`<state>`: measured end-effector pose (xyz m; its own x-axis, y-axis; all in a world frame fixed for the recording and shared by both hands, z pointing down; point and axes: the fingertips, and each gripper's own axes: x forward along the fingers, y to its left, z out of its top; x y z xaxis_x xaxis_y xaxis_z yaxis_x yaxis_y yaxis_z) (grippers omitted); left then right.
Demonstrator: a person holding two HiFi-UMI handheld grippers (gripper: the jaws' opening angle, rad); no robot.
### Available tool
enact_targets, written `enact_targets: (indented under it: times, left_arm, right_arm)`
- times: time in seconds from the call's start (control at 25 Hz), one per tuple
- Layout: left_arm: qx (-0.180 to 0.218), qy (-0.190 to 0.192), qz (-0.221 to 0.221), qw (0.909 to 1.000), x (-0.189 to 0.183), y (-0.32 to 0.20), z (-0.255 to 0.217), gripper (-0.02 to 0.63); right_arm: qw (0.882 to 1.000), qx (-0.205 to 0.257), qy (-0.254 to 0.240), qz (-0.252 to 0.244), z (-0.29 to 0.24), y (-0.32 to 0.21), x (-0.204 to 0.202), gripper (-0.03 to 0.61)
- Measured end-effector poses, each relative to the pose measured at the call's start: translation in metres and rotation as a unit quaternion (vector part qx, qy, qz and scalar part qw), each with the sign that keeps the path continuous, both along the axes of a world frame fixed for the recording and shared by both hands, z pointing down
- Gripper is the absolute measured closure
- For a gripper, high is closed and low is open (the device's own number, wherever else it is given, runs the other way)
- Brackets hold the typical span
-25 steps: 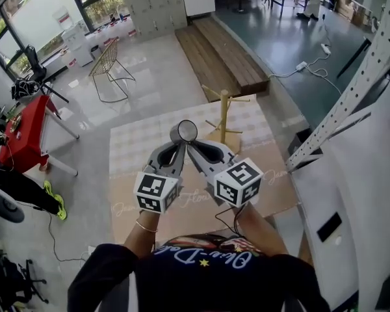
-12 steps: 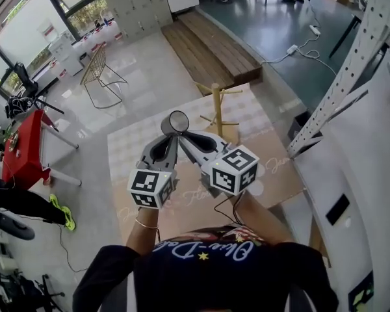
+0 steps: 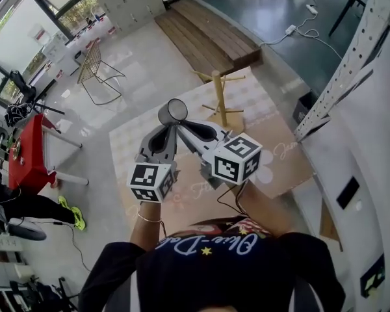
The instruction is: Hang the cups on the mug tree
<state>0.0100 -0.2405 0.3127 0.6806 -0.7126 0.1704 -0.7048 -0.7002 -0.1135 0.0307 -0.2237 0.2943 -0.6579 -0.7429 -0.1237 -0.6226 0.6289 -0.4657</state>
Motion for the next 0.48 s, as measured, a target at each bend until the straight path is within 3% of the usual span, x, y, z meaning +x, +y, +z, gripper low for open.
enact_targets:
  times: [0.48]
  left_arm:
    - [-0.003, 0.008, 0.008, 0.9999, 0.003, -0.019, 0.005, 0.606]
  right_arm:
    - [1.0, -0.009, -0.01, 0.026, 0.008, -0.017, 0.007, 0.529]
